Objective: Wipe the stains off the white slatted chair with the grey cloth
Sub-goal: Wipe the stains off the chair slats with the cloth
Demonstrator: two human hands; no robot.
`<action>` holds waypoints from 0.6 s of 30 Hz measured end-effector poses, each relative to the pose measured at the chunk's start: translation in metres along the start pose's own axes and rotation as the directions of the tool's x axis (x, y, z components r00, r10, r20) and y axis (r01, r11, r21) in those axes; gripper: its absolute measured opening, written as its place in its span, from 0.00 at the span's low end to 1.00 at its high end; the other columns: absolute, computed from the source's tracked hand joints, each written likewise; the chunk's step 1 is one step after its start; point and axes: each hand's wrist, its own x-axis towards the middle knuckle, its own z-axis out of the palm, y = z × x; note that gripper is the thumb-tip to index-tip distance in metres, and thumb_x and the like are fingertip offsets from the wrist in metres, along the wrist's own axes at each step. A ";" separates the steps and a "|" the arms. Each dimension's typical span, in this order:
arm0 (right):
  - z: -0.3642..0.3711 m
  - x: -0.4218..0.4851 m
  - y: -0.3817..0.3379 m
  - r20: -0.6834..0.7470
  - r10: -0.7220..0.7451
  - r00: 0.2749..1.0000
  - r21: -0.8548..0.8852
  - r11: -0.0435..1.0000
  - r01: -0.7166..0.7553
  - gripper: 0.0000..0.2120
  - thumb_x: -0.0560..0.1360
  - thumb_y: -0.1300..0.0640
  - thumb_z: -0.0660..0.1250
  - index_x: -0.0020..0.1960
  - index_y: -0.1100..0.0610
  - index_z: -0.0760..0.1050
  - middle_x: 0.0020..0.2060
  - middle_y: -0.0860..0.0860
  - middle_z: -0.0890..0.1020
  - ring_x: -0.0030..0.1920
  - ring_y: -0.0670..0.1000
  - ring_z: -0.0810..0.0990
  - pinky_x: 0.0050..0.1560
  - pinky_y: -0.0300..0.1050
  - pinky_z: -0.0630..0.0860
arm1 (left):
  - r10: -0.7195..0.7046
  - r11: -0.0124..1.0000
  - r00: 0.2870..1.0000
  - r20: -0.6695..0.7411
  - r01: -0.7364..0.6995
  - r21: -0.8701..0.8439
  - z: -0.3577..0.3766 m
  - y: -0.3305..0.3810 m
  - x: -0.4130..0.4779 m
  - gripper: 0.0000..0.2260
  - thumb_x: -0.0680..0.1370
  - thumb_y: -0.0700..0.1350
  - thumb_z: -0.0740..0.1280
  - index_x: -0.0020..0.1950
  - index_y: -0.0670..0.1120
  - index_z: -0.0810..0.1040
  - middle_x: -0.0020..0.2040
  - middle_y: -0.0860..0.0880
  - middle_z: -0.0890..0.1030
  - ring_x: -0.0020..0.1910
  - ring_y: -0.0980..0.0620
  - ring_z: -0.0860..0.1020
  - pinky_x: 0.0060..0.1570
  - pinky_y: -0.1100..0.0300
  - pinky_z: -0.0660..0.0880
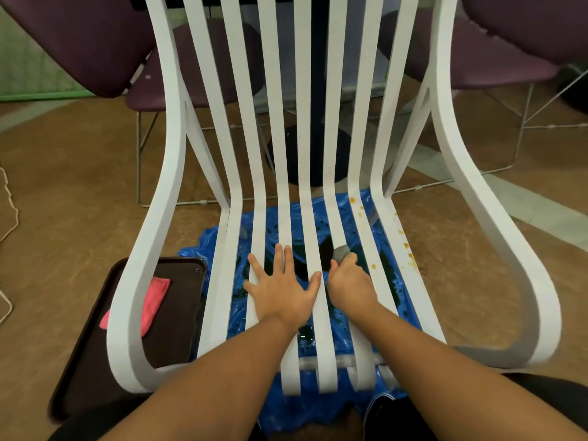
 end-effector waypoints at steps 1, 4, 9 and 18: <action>0.001 -0.004 0.002 -0.002 -0.001 1.000 -0.002 1.000 0.001 0.15 0.85 0.47 0.52 0.57 0.59 0.63 0.36 0.50 0.73 0.32 0.50 0.71 0.27 0.44 0.61 | 0.000 1.000 1.000 -0.002 0.000 -0.003 0.000 0.000 0.000 0.40 0.76 0.74 0.40 0.82 0.54 0.38 0.82 0.56 0.39 0.78 0.32 0.36 0.70 0.30 0.57; 0.002 -0.007 0.004 0.001 0.000 1.000 0.004 1.000 0.000 0.14 0.84 0.46 0.51 0.56 0.58 0.63 0.38 0.51 0.74 0.33 0.51 0.72 0.29 0.45 0.64 | 0.004 1.000 1.000 -0.010 -0.004 -0.004 0.001 0.000 0.000 0.40 0.76 0.74 0.40 0.82 0.54 0.39 0.83 0.56 0.40 0.79 0.32 0.36 0.70 0.30 0.57; -0.001 0.003 -0.003 -0.001 0.021 1.000 -0.009 1.000 -0.021 0.14 0.85 0.47 0.51 0.55 0.58 0.62 0.37 0.51 0.74 0.32 0.49 0.71 0.29 0.44 0.64 | 0.001 1.000 1.000 -0.010 -0.001 0.003 0.001 0.001 0.000 0.40 0.76 0.75 0.40 0.82 0.54 0.39 0.83 0.56 0.40 0.79 0.32 0.37 0.70 0.30 0.57; 0.001 0.062 -0.029 0.006 0.042 0.999 -0.034 0.999 -0.042 0.18 0.85 0.47 0.51 0.62 0.62 0.63 0.48 0.59 0.81 0.47 0.59 0.82 0.37 0.48 0.70 | 0.010 1.000 1.000 -0.015 -0.010 -0.023 0.001 0.001 0.001 0.40 0.76 0.74 0.41 0.82 0.54 0.39 0.83 0.56 0.39 0.78 0.32 0.35 0.71 0.29 0.54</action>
